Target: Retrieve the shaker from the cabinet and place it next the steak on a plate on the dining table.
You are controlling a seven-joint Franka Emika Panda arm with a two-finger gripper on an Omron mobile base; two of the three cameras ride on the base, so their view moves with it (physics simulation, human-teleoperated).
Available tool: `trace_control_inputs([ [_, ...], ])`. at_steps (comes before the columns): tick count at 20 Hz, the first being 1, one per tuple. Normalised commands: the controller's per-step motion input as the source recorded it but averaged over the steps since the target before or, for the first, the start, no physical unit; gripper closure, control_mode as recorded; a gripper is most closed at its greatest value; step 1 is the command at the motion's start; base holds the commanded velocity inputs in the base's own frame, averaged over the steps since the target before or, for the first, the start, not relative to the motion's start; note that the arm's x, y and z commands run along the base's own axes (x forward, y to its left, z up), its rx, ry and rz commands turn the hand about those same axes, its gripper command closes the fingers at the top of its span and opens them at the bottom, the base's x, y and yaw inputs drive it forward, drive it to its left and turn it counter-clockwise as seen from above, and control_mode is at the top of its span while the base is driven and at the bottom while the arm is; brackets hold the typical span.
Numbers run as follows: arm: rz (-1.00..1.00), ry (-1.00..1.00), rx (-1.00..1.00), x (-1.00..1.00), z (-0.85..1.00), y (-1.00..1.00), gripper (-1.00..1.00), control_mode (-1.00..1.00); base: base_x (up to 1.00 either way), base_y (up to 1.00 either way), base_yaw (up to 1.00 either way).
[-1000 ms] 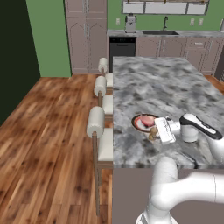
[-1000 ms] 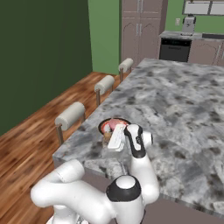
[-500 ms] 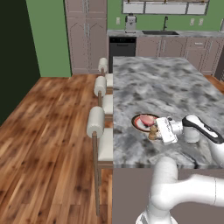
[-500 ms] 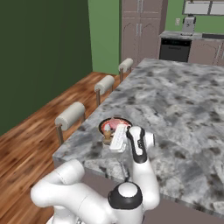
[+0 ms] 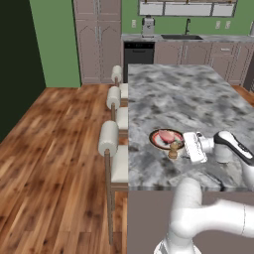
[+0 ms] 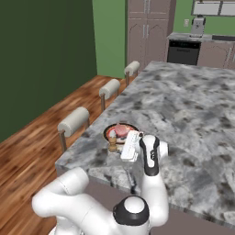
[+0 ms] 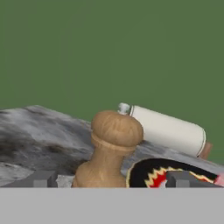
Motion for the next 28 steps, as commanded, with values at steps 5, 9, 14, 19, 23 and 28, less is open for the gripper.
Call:
trace_control_inputs([
  [5,0.00,-0.07,0.05,-0.21,0.30,-0.20,-1.00,-1.00,0.00,0.00,0.00],
  [9,-0.03,-0.11,0.00,-0.61,0.58,0.00,-1.00,-1.00,0.00,0.00,0.00],
  [14,-0.10,-0.13,0.00,-0.92,0.73,0.02,-1.00,-1.00,0.00,0.00,0.00],
  [19,-0.14,-0.12,-0.04,-0.99,0.92,0.08,-1.00,-1.00,0.00,0.00,0.00],
  [23,-0.11,-0.05,-0.10,-0.87,1.00,0.27,-1.00,-1.00,0.00,0.00,0.00],
  [28,-0.11,-0.02,-0.14,-0.84,1.00,0.36,-1.00,-1.00,0.00,0.00,0.00],
])
